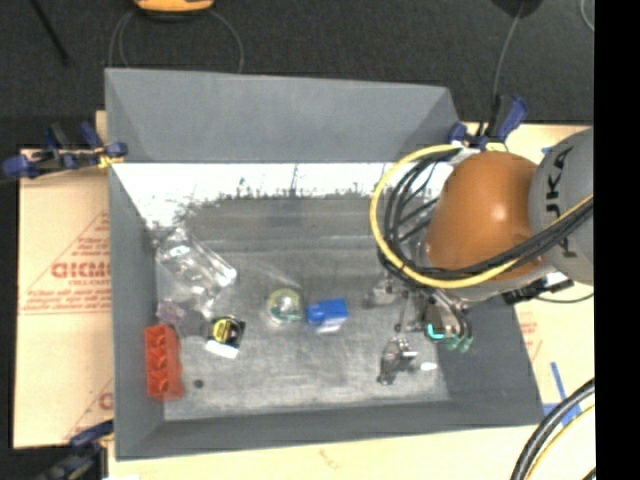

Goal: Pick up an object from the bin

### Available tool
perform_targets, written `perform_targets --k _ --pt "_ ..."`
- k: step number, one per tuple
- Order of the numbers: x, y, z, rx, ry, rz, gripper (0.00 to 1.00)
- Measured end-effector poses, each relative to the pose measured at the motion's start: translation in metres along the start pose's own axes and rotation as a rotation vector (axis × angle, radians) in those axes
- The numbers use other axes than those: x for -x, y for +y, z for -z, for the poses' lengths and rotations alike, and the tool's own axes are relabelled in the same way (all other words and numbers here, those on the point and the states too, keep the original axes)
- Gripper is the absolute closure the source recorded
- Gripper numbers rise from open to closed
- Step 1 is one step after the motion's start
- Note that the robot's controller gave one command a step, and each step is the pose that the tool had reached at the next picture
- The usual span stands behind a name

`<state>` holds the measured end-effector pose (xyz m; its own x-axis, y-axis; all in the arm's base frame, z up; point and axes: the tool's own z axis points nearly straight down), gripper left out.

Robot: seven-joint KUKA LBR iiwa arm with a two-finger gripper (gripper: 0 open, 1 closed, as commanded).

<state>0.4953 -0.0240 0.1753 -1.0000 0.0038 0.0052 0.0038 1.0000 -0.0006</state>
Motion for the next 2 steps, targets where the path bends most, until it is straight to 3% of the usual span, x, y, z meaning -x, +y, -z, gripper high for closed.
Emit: perform_targets --k 1,2 --pt "0.042 0.043 -0.083 0.001 -0.013 -0.026 0.0" --pt "0.068 0.094 -0.057 0.005 -0.011 -0.17 0.0"
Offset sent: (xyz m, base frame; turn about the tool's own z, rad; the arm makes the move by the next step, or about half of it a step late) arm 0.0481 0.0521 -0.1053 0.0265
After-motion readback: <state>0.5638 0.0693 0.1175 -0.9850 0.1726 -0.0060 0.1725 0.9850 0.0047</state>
